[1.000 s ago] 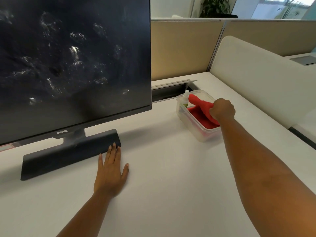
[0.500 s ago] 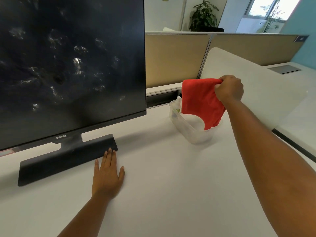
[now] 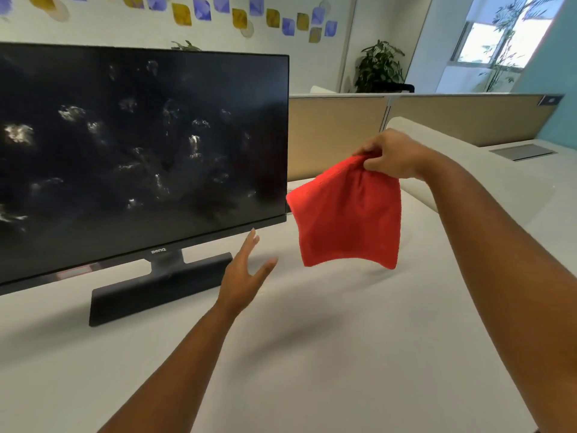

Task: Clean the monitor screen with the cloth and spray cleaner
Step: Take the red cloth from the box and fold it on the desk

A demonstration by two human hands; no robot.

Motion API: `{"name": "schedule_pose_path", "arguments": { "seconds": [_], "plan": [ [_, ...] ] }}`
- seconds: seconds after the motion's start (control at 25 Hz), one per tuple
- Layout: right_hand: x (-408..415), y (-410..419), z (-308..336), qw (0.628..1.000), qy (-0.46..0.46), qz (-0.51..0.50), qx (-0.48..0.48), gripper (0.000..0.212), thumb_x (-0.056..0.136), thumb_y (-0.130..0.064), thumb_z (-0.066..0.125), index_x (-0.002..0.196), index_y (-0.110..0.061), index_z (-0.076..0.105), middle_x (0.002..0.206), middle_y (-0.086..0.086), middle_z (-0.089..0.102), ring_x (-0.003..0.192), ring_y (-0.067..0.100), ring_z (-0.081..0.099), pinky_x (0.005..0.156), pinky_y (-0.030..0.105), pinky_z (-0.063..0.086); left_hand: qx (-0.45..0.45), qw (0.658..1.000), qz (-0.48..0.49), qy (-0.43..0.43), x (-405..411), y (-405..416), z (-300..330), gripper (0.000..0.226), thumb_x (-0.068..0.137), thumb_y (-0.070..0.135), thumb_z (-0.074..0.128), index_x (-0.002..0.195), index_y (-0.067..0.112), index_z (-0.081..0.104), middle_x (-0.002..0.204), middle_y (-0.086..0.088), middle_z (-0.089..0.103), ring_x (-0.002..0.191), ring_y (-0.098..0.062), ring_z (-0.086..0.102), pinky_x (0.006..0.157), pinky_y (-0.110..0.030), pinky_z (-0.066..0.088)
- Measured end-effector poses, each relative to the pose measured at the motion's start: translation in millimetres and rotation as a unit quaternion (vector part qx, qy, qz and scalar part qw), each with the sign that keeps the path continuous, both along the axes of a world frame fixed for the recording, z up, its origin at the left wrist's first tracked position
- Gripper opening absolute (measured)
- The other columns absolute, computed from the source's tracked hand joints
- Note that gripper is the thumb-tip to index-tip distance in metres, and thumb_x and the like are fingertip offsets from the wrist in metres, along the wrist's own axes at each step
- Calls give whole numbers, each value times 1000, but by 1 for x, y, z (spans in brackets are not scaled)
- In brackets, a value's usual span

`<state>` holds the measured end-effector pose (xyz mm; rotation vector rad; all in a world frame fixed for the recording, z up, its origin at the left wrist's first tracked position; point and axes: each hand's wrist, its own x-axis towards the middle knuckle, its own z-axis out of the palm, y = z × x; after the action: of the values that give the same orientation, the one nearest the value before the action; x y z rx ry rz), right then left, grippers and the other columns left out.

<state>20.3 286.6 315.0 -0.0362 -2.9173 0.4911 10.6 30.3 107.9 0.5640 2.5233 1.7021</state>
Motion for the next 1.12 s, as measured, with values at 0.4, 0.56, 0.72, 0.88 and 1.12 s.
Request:
{"name": "schedule_pose_path", "arguments": {
  "seconds": [0.4, 0.56, 0.72, 0.88, 1.12],
  "plan": [
    [15, -100, -54, 960, -142, 211, -119, 29, 88, -8, 59, 116, -14, 63, 103, -4, 64, 84, 2, 60, 65, 3, 48, 112, 993, 35, -11, 32, -71, 55, 13, 74, 19, 71, 78, 31, 67, 80, 7, 67, 78, -15, 65, 62, -17, 53],
    [20, -130, -86, 955, -119, 219, -158, 38, 76, -25, 73, 112, -15, 66, 95, -8, 63, 75, 0, 59, 57, 1, 47, 69, 993, 97, 8, 38, -108, 52, 9, 77, 18, 68, 79, 27, 65, 76, 9, 64, 72, -8, 62, 59, -17, 51],
    [17, -159, -110, 957, -172, 232, -16, 38, 76, -20, 73, 113, -11, 66, 102, 2, 68, 76, 7, 59, 71, 12, 48, -81, 990, 113, 30, 34, -152, 51, 16, 79, 18, 67, 95, 15, 69, 82, 3, 65, 74, -14, 61, 68, -25, 52],
    [12, -188, -115, 983, -55, 172, -23, 29, 84, -10, 63, 113, -8, 65, 111, 12, 67, 96, 24, 61, 87, 31, 47, -145, 968, 167, 118, 28, -176, 57, 22, 83, 12, 63, 105, 10, 68, 94, -5, 69, 84, -17, 58, 74, -27, 48],
    [23, -193, -141, 980, 98, 143, -96, 22, 84, -6, 62, 105, -7, 69, 104, 13, 69, 94, 26, 61, 84, 29, 47, -230, 887, 203, 345, 59, -176, 31, 33, 63, -10, 74, 93, 3, 71, 81, -17, 74, 64, -34, 67, 69, -42, 54]
  ]
}}
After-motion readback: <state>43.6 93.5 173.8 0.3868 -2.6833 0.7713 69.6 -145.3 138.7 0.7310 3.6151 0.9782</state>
